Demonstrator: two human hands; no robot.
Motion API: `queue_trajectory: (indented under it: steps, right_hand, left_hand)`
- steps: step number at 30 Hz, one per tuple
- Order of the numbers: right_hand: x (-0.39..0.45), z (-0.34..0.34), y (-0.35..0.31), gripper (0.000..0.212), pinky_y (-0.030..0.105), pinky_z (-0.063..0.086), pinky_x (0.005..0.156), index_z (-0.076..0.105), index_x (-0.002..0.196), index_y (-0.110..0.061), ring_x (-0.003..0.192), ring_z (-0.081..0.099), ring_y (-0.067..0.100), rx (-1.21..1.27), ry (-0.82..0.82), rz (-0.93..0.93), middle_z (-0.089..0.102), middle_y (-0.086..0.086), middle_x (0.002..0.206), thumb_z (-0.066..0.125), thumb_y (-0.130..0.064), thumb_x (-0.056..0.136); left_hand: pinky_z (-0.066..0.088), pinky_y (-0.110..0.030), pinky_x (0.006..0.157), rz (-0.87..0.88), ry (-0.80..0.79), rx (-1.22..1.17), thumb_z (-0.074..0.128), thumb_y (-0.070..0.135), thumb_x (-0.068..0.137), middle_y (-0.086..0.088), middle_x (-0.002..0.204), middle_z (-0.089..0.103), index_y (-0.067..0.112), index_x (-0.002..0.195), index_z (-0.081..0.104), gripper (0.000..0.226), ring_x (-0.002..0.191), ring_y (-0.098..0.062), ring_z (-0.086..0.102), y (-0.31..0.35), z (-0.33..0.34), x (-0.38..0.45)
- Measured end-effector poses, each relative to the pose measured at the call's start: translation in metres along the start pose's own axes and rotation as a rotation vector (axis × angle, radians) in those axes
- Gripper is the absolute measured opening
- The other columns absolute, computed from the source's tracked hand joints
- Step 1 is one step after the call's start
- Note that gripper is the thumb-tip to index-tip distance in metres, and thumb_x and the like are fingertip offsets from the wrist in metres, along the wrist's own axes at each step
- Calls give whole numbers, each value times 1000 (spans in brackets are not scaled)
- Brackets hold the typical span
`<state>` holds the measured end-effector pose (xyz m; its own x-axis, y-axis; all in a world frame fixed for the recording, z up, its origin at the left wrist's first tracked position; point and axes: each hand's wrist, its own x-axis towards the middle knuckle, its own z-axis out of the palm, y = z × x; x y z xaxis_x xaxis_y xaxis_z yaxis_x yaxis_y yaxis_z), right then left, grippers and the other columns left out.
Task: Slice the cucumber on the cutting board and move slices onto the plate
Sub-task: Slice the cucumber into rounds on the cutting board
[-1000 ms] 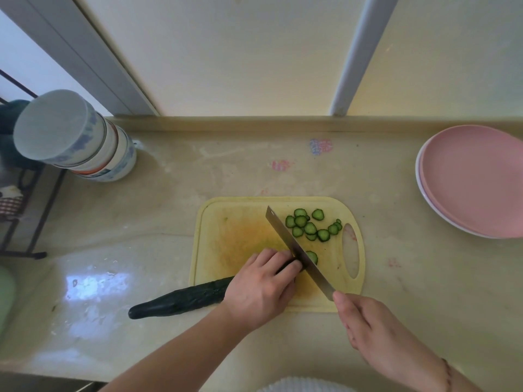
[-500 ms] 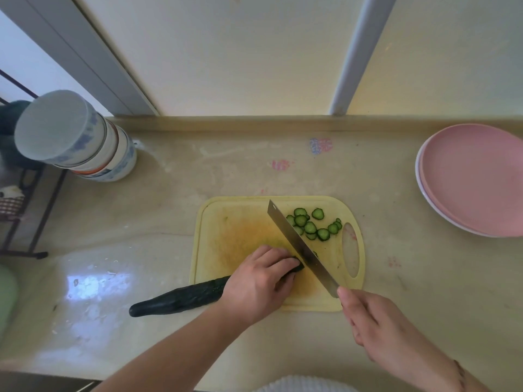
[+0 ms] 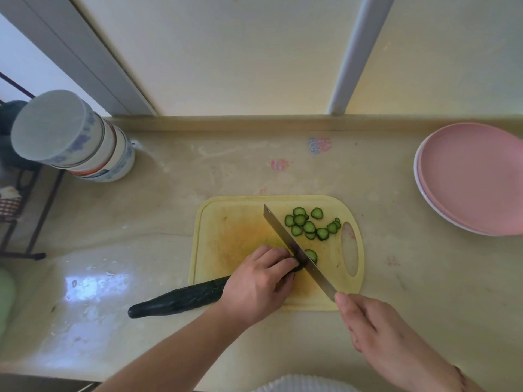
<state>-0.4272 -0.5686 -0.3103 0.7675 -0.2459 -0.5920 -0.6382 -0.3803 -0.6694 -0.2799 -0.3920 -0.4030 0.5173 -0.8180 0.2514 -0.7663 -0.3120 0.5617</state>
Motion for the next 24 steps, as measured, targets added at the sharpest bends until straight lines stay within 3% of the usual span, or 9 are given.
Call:
queue_trajectory:
  steps: [11,24]
  right_hand:
    - [17,8,3,56,32,40,54,42,64,-18,47,38,7,-91,-14,-11,41,-3,53,24,-65,90]
    - [17,-4,1,59,25,27,47,38,66,-16,44,27,9,18,-23,26,31,-5,51,27,-70,84]
  left_hand:
    - [56,-38,80,-1,9,7,69,15,95,-2,112,68,13,112,74,18,97,-23,62,0,3,-1]
    - [56,-35,80,44,32,17,63,15,99,-5,111,67,12,108,74,14,98,-22,62,3,0,-2]
